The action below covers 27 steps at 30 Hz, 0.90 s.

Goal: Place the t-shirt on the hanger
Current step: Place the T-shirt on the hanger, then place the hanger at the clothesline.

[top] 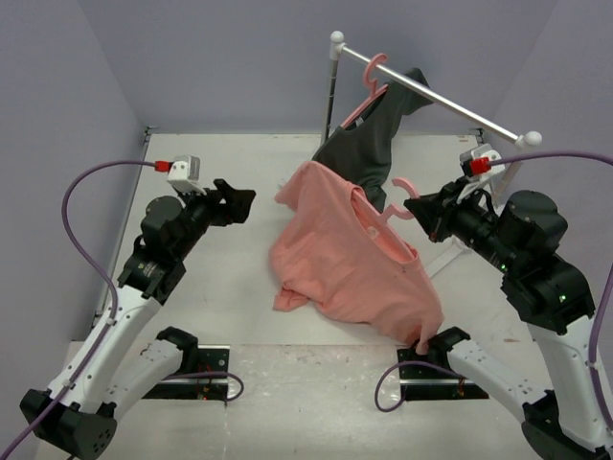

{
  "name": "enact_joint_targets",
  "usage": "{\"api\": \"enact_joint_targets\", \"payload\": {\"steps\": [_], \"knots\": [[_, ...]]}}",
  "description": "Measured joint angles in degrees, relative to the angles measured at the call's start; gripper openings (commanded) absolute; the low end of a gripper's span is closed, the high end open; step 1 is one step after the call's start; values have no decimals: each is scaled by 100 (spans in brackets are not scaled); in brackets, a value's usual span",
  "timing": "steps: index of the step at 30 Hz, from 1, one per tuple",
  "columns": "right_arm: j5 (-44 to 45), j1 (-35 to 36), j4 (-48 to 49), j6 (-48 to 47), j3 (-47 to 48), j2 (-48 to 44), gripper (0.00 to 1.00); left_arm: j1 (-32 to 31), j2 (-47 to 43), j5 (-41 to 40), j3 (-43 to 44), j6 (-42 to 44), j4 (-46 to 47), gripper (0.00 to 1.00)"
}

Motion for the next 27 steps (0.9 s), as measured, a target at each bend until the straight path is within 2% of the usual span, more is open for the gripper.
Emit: {"api": "enact_joint_targets", "payload": {"steps": [4, 7, 13, 17, 20, 27], "knots": [[659, -2, -192, 180, 94, 82, 0, -3, -150, 1114, 542, 317, 3, 86], [913, -4, -722, 233, 550, 176, 0, -3, -411, 1473, 889, 631, -288, 90], [1178, -7, -1454, 327, 2097, 65, 0, -2, -1523, 1063, 988, 1253, -1194, 93], [1609, -7, -1717, 322, 2888, 111, 0, -2, -1806, 811, 927, 1504, -1612, 95], [2050, -7, -1888, 321, 2822, 213, 0, -2, -1947, 668, 480, 1641, -1670, 95], [3109, -8, -1969, 366, 2115, 759, 0, -2, -2472, 416, -1211, 1586, -1572, 96]]}}
